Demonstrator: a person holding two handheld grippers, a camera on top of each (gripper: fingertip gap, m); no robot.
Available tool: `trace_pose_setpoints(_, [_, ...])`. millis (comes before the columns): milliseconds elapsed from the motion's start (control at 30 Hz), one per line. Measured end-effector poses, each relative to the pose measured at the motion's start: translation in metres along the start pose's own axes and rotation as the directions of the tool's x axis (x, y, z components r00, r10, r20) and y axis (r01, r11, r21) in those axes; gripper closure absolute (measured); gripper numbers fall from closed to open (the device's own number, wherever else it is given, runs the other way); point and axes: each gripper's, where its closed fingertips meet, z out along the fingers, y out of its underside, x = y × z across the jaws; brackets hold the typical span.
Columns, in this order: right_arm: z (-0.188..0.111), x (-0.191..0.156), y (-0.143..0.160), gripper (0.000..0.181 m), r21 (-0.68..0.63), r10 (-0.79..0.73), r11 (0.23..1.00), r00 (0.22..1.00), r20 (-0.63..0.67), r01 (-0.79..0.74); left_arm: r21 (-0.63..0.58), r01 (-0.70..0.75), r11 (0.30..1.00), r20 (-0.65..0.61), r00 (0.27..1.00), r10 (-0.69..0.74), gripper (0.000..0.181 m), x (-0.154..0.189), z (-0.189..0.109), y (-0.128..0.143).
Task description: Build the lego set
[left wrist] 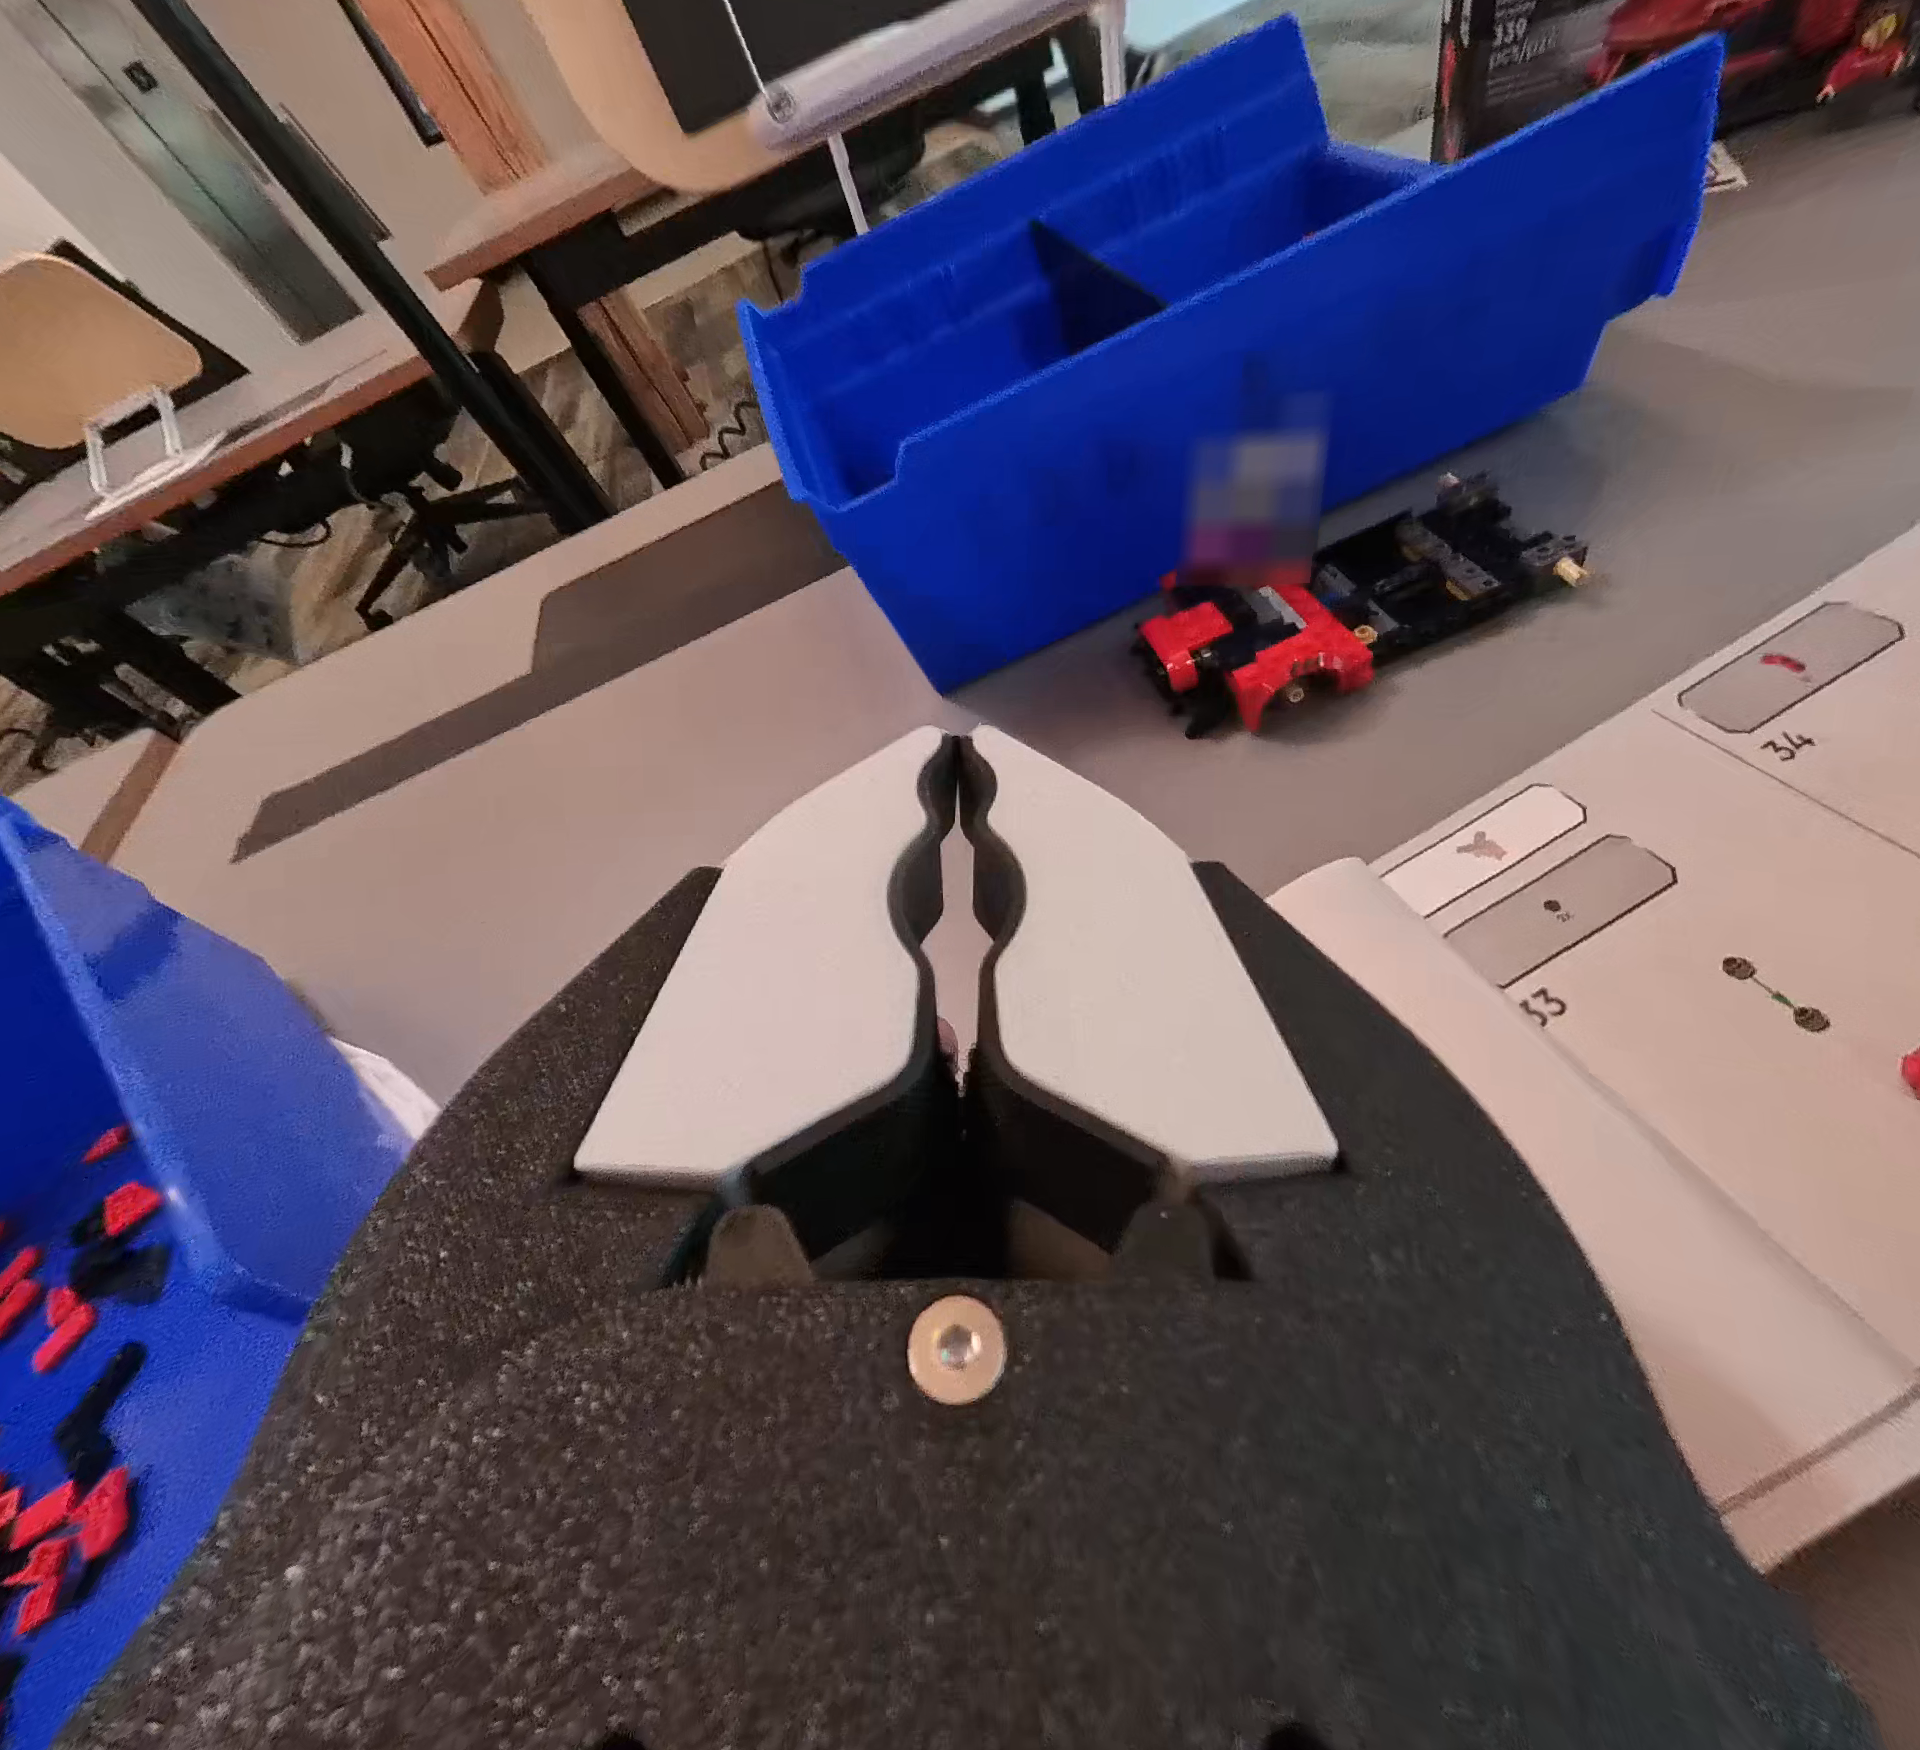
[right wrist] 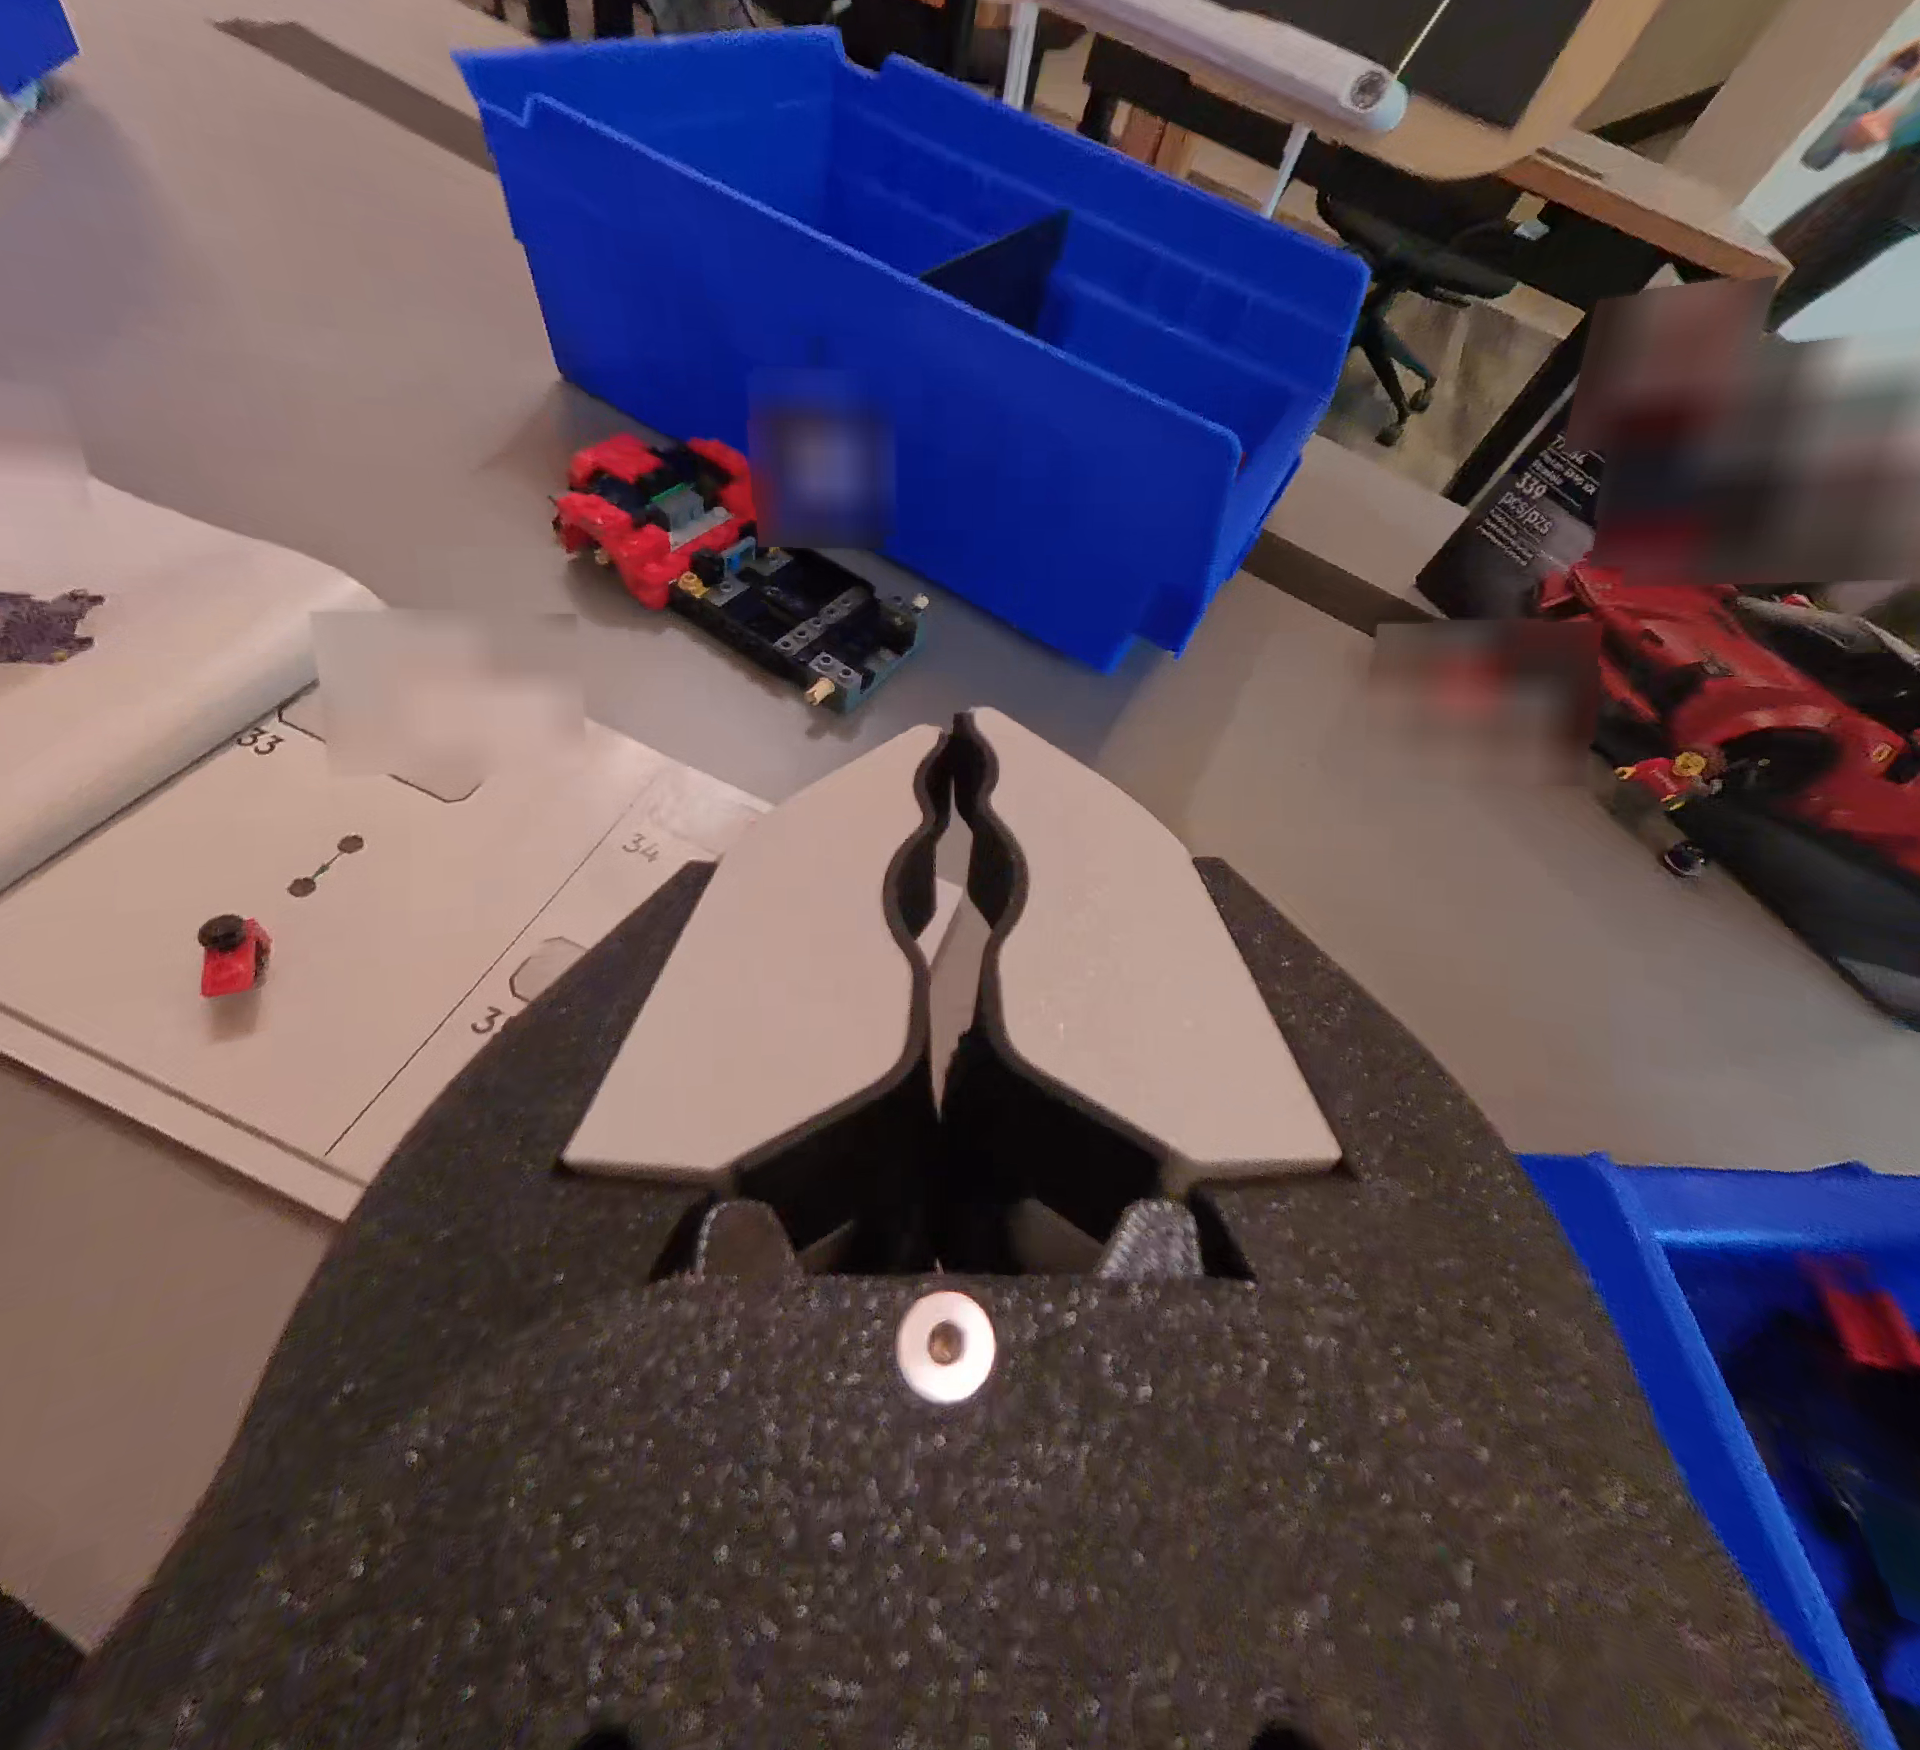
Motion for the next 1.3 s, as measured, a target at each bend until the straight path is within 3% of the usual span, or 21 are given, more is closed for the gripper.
trace_pose_setpoints(200, [-0.002, -0.004, -0.008, 0.181, -0.020, -0.080, 0.997, 0.996, -0.030, 0.080, 0.002, 0.064, 0.998, 0.033, 0.997, -0.064, 0.181, -0.012, -0.007, 0.002])
trace_pose_setpoints(233, [-0.002, -0.004, -0.007, 0.178, -0.028, -0.084, 0.996, 0.996, -0.036, 0.083, -0.002, 0.074, 0.997, 0.039, 0.996, -0.074, 0.169, -0.013, -0.006, 0.003])
trace_pose_setpoints(300, [0.001, -0.004, -0.003, 0.150, -0.040, -0.062, 0.997, 0.997, -0.043, 0.060, -0.022, 0.083, 0.996, 0.064, 0.995, -0.082, 0.134, -0.015, -0.004, 0.008])
trace_pose_setpoints(367, [0.005, -0.006, 0.006, 0.133, -0.066, -0.025, 0.998, 0.999, -0.023, 0.024, -0.043, 0.087, 0.995, 0.089, 0.993, -0.083, 0.102, -0.017, -0.002, 0.013])
trace_pose_setpoints(500, [0.016, -0.013, 0.030, 0.075, -0.163, 0.064, 0.985, 0.998, 0.028, -0.058, -0.131, 0.121, 0.984, 0.115, 0.988, -0.106, 0.044, -0.021, 0.006, 0.029])
trace_pose_setpoints(567, [0.022, -0.020, 0.041, 0.056, -0.215, 0.108, 0.972, 0.992, 0.067, -0.091, -0.173, 0.148, 0.974, 0.091, 0.987, -0.134, 0.035, -0.017, 0.011, 0.038])
trace_pose_setpoints(667, [0.025, -0.026, 0.050, 0.049, -0.251, 0.136, 0.962, 0.985, 0.102, -0.107, -0.179, 0.144, 0.973, 0.067, 0.989, -0.134, 0.035, -0.013, 0.014, 0.040])
trace_pose_setpoints(867, [0.024, -0.028, 0.050, 0.053, -0.239, 0.144, 0.964, 0.983, 0.117, -0.113, -0.140, 0.128, 0.982, 0.028, 0.992, -0.126, 0.036, -0.005, 0.014, 0.034])
trace_pose_setpoints(1033, [0.024, -0.032, 0.047, 0.058, -0.223, 0.152, 0.968, 0.976, 0.156, -0.116, -0.060, 0.123, 0.991, -0.046, 0.991, -0.126, 0.057, 0.003, 0.012, 0.022])
trace_pose_setpoints(1133, [0.022, -0.040, 0.041, 0.063, -0.199, 0.131, 0.976, 0.969, 0.209, -0.089, 0.004, 0.088, 0.996, -0.143, 0.986, -0.087, 0.104, 0.011, 0.007, 0.010])
trace_pose_setpoints(1200, [0.019, -0.048, 0.036, 0.068, -0.173, 0.125, 0.982, 0.958, 0.259, -0.081, 0.051, 0.048, 0.998, -0.235, 0.971, -0.035, 0.163, 0.019, -0.002, -0.002])
trace_pose_setpoints(1233, [0.017, -0.051, 0.033, 0.069, -0.166, 0.135, 0.982, 0.951, 0.277, -0.091, 0.066, 0.038, 0.997, -0.285, 0.958, -0.018, 0.178, 0.024, -0.007, -0.008])
trace_pose_setpoints(1300, [0.015, -0.056, 0.030, 0.072, -0.157, 0.137, 0.983, 0.939, 0.317, -0.090, 0.066, 0.013, 0.998, -0.412, 0.911, 0.015, 0.181, 0.039, -0.018, -0.012])
